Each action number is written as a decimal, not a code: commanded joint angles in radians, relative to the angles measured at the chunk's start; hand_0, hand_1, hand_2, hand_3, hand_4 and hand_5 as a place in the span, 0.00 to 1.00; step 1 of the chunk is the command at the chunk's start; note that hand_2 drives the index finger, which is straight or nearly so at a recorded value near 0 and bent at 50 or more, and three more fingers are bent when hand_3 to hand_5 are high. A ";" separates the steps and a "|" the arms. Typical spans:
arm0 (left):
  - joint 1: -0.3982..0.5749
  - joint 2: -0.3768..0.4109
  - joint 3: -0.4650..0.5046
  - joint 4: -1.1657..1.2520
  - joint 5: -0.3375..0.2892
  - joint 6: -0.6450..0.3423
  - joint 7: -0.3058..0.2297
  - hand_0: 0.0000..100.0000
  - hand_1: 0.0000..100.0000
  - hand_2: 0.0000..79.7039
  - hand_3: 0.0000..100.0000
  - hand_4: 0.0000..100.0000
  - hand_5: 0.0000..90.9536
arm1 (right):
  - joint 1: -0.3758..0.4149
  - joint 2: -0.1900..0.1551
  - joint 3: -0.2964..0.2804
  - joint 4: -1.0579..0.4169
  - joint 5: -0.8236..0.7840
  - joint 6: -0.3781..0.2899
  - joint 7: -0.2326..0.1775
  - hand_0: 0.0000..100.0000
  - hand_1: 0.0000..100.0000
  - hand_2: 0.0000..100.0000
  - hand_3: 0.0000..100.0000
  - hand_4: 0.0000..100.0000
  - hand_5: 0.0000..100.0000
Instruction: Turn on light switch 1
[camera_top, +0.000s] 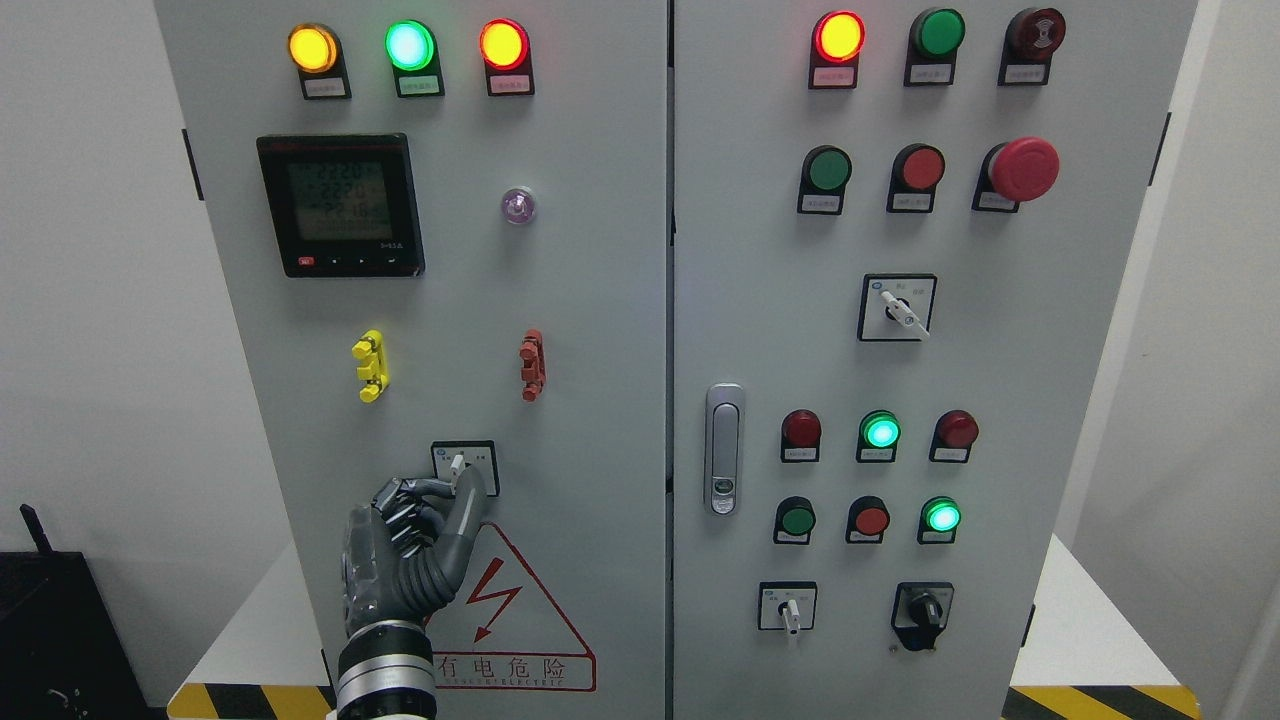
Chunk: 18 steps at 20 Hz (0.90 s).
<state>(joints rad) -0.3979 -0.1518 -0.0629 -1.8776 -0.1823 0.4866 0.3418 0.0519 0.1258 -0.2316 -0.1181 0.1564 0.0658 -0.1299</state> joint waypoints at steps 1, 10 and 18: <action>-0.001 0.000 0.000 0.003 0.000 0.000 0.000 0.34 0.62 0.74 0.96 0.90 0.96 | -0.001 0.000 0.000 0.000 0.000 0.000 -0.001 0.31 0.00 0.00 0.00 0.00 0.00; -0.001 0.000 0.000 0.003 0.000 0.000 -0.001 0.40 0.59 0.75 0.96 0.90 0.96 | 0.000 0.000 0.000 0.000 0.000 0.000 -0.001 0.31 0.00 0.00 0.00 0.00 0.00; -0.001 0.000 -0.002 0.005 0.003 0.000 -0.003 0.45 0.55 0.75 0.96 0.90 0.96 | -0.001 0.000 0.000 0.000 0.000 0.000 -0.001 0.31 0.00 0.00 0.00 0.00 0.00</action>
<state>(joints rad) -0.3989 -0.1518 -0.0636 -1.8745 -0.1814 0.4868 0.3412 0.0519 0.1258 -0.2316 -0.1181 0.1565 0.0658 -0.1299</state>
